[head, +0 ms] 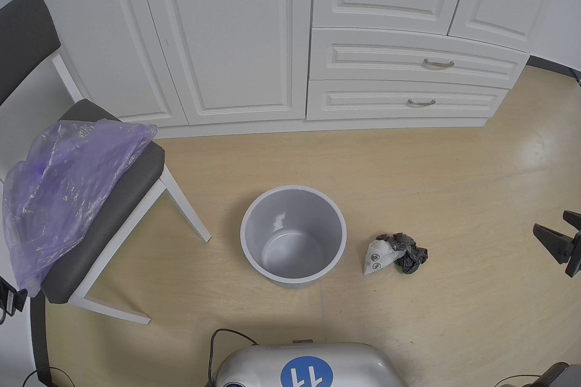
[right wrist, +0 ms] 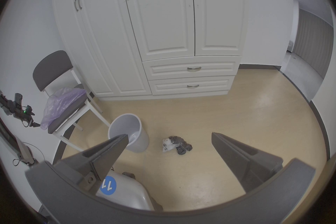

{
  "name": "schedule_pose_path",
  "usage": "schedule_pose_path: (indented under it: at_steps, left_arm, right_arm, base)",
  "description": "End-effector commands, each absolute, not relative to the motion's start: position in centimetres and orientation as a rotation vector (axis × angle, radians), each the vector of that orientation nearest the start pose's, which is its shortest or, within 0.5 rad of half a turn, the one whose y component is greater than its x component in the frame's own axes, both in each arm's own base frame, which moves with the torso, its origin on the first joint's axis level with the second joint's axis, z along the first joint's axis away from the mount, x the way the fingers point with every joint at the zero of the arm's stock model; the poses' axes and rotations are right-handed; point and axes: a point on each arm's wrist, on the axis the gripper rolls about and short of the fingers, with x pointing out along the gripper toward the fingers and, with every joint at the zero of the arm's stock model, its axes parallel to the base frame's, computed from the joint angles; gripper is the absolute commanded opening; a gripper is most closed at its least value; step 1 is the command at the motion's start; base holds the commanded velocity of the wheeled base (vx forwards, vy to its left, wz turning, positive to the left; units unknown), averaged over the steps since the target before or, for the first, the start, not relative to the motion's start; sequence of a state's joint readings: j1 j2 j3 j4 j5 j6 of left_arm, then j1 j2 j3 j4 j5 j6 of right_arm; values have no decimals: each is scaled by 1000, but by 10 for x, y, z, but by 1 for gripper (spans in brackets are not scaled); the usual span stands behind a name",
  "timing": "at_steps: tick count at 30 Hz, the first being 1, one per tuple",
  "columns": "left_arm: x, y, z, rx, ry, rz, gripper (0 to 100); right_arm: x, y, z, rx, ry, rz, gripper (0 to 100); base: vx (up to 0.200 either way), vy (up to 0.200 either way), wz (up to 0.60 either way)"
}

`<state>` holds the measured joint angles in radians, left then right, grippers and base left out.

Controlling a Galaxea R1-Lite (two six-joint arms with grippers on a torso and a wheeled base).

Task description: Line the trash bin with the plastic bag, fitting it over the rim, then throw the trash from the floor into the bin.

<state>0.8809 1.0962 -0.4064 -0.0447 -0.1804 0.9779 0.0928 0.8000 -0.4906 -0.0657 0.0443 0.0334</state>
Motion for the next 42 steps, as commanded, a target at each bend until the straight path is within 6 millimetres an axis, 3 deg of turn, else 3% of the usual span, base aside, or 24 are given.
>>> schedule_pose_path:
  at_steps: [1,20,35,42]
  left_arm:
    - [81,95,143,552,858,329,100]
    - [127,139,115,531,852,277,100]
    - [138,146,133,328,653,384,100]
    - [133,153,134,287,635,435,100]
  right_arm:
    - [82,9,206,28,266,140,100]
    - [78,9,207,35,250,141,100]
    - [74,10,209,41,230,177,100]
    - [73,10,210,41,221,179,100]
  base:
    - [0,0,0]
    - [0,0,0]
    - [0,0,0]
    - [0,0,0]
